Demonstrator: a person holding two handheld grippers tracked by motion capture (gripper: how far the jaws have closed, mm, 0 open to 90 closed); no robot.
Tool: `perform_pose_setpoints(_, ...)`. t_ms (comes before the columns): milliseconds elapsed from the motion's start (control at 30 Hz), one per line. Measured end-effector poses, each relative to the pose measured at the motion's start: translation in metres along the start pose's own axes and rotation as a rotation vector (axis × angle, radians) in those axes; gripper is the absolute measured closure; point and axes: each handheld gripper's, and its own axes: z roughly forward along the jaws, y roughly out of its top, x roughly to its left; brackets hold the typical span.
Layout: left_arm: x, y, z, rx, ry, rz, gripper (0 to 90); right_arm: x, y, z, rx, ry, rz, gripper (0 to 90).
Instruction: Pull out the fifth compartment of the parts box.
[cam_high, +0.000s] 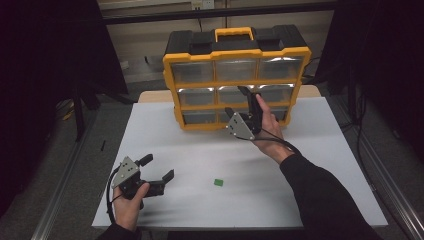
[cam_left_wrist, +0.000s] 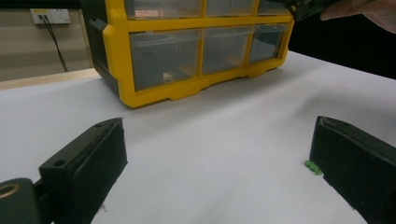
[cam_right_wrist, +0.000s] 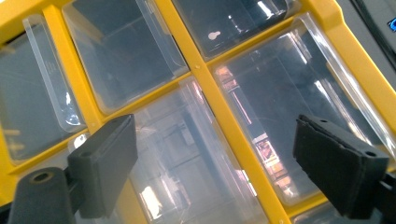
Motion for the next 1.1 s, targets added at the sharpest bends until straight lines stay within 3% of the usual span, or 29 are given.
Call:
perform_pose_setpoints(433, -0.001, 0.0, 0.0, 0.009, 0.008, -0.004, 3.7, 0.008, -0.002, 0.01, 0.007, -0.02, -0.128, 34.0)
perform_pose_setpoints(533, -0.001, -0.001, 0.001, 0.008, 0.009, -0.006, 3.7, 0.009, -0.004, 0.012, 0.015, -0.012, -0.137, 36.4)
perform_pose_setpoints(567, -0.001, 0.0, 0.001, 0.008, 0.007, -0.004, 3.7, 0.009, -0.005, 0.014, 0.021, -0.008, -0.145, 44.0)
perform_pose_setpoints(700, -0.001, 0.0, 0.001, 0.014, 0.0, 0.003, 3.7, 0.01, -0.005, 0.018, 0.033, -0.002, -0.164, 49.2)
perform_pose_setpoints(1100, 0.0, 0.0, 0.001, 0.014, -0.003, 0.007, 3.7, 0.006, -0.011, 0.024, 0.093, -0.036, -0.205, 59.2)
